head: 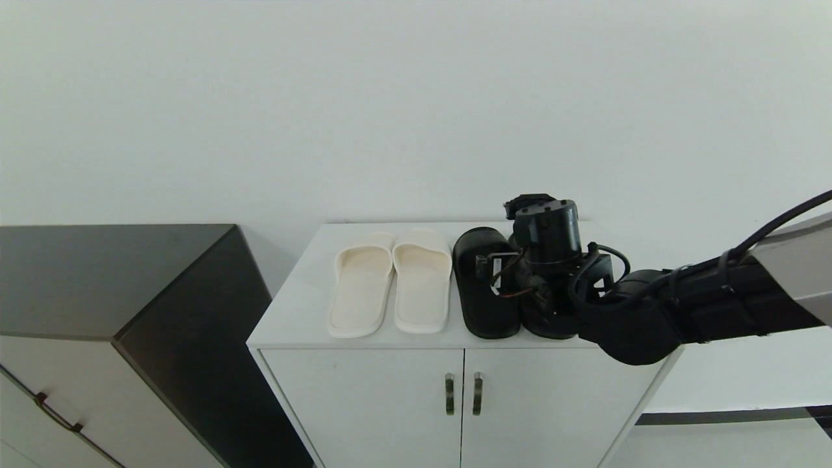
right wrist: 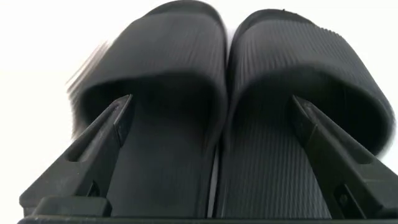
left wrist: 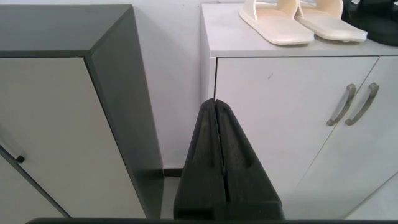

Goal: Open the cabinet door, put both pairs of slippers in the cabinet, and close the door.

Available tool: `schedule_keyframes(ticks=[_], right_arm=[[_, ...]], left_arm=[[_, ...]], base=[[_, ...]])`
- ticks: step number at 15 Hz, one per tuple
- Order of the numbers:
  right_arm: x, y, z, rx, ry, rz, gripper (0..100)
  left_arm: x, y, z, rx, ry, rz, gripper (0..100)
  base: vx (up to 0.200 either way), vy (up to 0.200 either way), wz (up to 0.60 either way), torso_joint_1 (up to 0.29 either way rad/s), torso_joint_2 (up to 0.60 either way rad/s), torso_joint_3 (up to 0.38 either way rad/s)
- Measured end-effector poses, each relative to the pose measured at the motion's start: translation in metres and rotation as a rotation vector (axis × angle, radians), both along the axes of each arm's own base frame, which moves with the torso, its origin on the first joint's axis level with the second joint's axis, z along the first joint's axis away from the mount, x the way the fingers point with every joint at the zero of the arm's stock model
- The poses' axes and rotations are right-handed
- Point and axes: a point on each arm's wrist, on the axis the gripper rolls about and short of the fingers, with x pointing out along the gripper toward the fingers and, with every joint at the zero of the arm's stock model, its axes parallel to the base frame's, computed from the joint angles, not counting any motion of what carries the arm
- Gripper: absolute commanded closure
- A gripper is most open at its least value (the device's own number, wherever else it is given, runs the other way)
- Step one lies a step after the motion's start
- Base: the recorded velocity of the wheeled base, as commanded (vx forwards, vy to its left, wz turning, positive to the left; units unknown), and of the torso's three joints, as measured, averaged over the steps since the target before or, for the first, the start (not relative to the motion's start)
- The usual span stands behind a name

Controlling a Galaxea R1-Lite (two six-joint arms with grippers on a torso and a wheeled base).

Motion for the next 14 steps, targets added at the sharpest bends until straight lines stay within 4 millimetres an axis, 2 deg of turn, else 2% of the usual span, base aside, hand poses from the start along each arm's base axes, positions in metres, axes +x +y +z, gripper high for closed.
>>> schedule_keyframes(ticks=[3, 4, 9, 14], right_arm=[[0.024, 0.002, -0.006, 0.001, -0.012, -0.032, 0], [0.030, 0.001, -0.008, 0.001, -0.013, -0.041, 100], [0.041, 0.000, -0.016, -0.020, -0.012, -0.055, 100], [0.033, -0.005, -0.005, -0.047, -0.038, -0.062, 100]], left_arm=[[0.000, 0.000, 0.000, 0.000, 0.000, 0.000, 100], [0.000, 0.000, 0.000, 0.000, 0.000, 0.000, 100], [0.000, 0.000, 0.000, 0.000, 0.000, 0.000, 100], [0.000, 0.000, 0.000, 0.000, 0.000, 0.000, 100]], base=[[0.000, 0.000, 0.00, 0.000, 0.00, 0.000], [0.000, 0.000, 0.00, 0.000, 0.00, 0.000], [0.000, 0.000, 0.00, 0.000, 0.00, 0.000], [0.000, 0.000, 0.00, 0.000, 0.00, 0.000]])
